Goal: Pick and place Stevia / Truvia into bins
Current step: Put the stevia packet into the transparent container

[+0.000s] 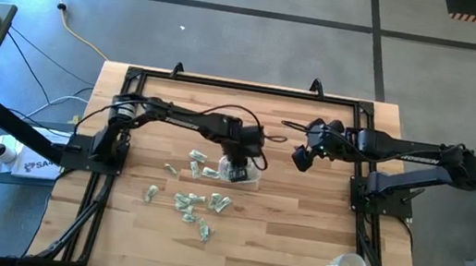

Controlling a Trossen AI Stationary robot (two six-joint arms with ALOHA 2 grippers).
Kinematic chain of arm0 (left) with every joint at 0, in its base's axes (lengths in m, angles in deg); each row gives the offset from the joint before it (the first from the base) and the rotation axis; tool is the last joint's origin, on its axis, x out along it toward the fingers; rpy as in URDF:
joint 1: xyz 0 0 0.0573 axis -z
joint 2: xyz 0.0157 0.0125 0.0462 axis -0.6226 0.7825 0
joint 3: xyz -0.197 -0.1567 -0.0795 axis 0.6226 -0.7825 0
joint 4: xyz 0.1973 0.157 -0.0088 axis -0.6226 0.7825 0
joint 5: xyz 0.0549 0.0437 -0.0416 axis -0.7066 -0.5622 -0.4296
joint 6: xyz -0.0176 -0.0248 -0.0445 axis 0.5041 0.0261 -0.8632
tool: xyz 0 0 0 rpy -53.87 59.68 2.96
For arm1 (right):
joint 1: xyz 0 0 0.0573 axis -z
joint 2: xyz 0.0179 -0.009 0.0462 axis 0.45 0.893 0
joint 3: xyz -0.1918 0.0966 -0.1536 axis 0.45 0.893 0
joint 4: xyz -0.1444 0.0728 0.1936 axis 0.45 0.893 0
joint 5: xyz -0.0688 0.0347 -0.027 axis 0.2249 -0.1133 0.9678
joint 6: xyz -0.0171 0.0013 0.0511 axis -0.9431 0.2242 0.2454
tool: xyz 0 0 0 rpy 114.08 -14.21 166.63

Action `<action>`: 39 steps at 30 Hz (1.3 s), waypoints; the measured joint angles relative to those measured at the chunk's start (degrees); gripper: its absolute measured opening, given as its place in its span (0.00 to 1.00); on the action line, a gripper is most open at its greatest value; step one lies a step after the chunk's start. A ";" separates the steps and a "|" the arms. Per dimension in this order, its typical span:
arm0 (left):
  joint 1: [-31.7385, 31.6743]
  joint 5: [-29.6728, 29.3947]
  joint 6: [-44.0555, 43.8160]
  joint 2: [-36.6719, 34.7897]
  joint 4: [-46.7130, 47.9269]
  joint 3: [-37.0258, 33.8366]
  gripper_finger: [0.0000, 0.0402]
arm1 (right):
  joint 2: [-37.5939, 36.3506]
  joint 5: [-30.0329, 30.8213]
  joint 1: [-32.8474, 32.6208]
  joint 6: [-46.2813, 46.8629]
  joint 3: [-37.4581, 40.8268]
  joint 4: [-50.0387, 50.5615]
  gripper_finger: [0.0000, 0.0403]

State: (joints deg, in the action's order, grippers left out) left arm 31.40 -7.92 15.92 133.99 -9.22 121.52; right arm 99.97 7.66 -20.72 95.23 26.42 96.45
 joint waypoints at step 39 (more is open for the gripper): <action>-2.97 -9.01 18.77 -11.50 24.59 -5.96 0.60 | 0.00 -1.68 0.09 -2.91 0.00 1.48 0.78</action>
State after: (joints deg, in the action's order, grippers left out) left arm 28.43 -16.92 34.69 122.49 15.37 115.56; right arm 99.97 5.98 -20.63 92.32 26.42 97.93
